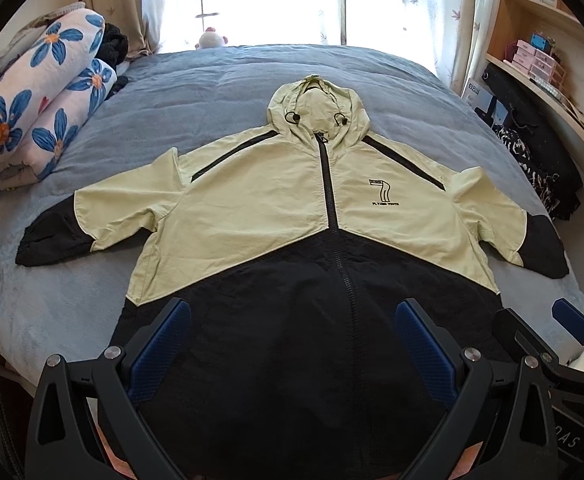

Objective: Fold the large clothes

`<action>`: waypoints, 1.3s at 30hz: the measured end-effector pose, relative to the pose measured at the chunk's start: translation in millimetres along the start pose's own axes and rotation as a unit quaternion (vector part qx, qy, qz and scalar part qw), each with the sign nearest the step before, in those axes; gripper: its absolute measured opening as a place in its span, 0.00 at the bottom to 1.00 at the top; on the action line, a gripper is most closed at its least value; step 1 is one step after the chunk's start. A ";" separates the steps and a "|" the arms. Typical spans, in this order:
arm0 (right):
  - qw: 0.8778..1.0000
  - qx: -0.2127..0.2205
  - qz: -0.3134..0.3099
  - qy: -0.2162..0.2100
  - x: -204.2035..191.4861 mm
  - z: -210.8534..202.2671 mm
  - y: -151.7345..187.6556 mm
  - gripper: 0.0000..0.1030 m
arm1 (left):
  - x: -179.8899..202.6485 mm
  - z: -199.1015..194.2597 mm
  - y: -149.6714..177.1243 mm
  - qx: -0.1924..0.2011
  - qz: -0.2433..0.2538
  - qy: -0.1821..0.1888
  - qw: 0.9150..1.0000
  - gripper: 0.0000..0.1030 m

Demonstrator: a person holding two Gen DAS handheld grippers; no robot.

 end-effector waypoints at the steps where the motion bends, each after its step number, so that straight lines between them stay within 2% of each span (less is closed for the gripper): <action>1: 1.000 0.001 0.000 0.000 -0.3 -2.5 -1.7 1.00 | 0.2 -0.2 -1.1 -0.002 -0.002 0.002 1.000 0.99; 9: 1.000 0.007 0.000 -0.014 -4.0 -3.6 -17.2 1.00 | 2.9 -4.7 -15.7 0.008 -0.012 0.003 1.000 0.99; 14: 1.000 0.013 0.001 -0.020 -2.9 -9.4 -38.7 1.00 | 9.2 -16.7 -34.2 0.043 0.001 -0.002 0.999 0.99; 22: 0.999 0.041 -0.005 -0.014 6.2 -30.4 -84.9 1.00 | 25.5 -36.9 -79.2 0.098 0.026 0.011 0.995 0.99; 25: 0.997 0.070 -0.009 -0.022 15.1 -43.8 -103.2 1.00 | 33.1 -43.2 -96.9 0.119 0.031 0.015 0.992 0.99; 30: 0.992 0.124 -0.034 0.018 30.3 -65.2 -138.8 1.00 | 52.1 -47.6 -126.1 0.141 0.038 0.027 0.989 0.99; 33: 0.981 0.171 -0.064 0.058 40.4 -78.6 -149.7 1.00 | 65.9 -47.4 -140.7 0.153 0.042 0.048 0.986 0.99; 35: 0.976 0.186 -0.084 0.079 47.8 -82.6 -155.0 1.00 | 77.2 -44.9 -150.2 0.154 0.043 0.065 0.985 0.99; 37: 0.976 0.171 -0.101 0.086 58.3 -77.6 -158.6 1.00 | 92.6 -39.4 -160.6 0.150 0.048 0.072 0.985 0.99; 39: 0.983 0.140 -0.086 0.087 81.2 -65.0 -161.5 1.00 | 107.8 -30.8 -167.0 0.148 0.053 0.074 0.985 0.99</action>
Point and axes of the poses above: each gripper's, at about its wrist camera, not at the fingertips, and z roughly the way its jaws point, x to its right, y to its underside, the point moved 1 cm from there along z, roughly the way its jaws point, and after that the axes turned 14 degrees about -y, right-handed, at the moved point
